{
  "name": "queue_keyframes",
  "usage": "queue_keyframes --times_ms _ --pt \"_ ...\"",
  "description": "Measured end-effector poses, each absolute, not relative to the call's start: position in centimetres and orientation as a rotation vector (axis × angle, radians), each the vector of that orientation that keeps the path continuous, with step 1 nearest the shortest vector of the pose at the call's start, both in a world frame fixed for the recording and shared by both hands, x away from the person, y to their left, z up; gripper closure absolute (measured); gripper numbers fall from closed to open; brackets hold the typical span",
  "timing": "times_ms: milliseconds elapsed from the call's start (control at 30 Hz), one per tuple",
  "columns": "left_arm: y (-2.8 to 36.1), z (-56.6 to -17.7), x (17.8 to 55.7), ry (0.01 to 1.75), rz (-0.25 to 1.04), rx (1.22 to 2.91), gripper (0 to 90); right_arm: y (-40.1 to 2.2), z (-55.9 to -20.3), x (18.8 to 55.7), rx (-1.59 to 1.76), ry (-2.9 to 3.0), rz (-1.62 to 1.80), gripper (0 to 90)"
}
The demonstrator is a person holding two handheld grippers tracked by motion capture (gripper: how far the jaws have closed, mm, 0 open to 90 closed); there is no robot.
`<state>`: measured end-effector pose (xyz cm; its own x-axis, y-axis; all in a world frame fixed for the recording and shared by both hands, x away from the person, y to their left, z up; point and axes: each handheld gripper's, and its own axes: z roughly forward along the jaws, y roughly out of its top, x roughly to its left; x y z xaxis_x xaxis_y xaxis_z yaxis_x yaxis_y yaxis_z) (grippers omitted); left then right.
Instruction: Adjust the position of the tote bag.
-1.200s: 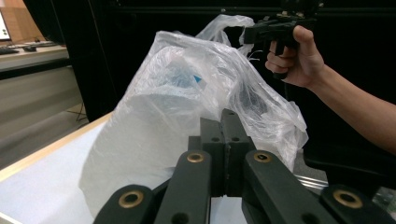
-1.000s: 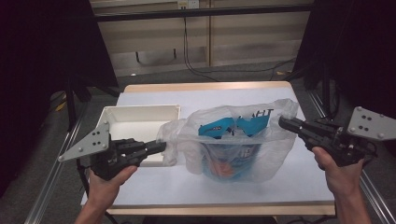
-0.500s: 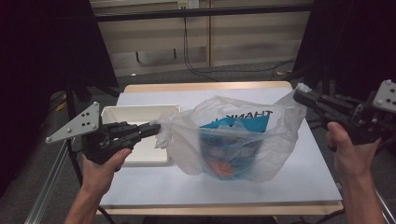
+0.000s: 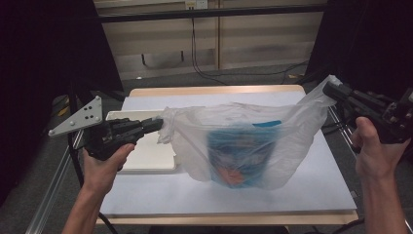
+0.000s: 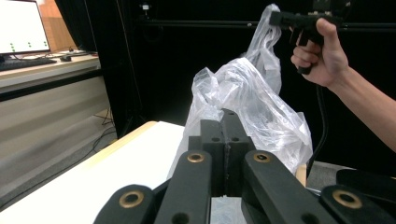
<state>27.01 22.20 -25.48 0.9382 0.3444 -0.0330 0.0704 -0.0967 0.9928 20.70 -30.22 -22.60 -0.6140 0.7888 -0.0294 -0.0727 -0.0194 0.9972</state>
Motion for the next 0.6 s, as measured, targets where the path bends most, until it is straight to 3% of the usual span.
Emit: queue_keyframes --times_ms 600 --pt "22.6 -29.3 27.3 0.388 0.155 1.726 90.0 -31.5 -28.1 20.8 0.924 1.767 1.555 89.4"
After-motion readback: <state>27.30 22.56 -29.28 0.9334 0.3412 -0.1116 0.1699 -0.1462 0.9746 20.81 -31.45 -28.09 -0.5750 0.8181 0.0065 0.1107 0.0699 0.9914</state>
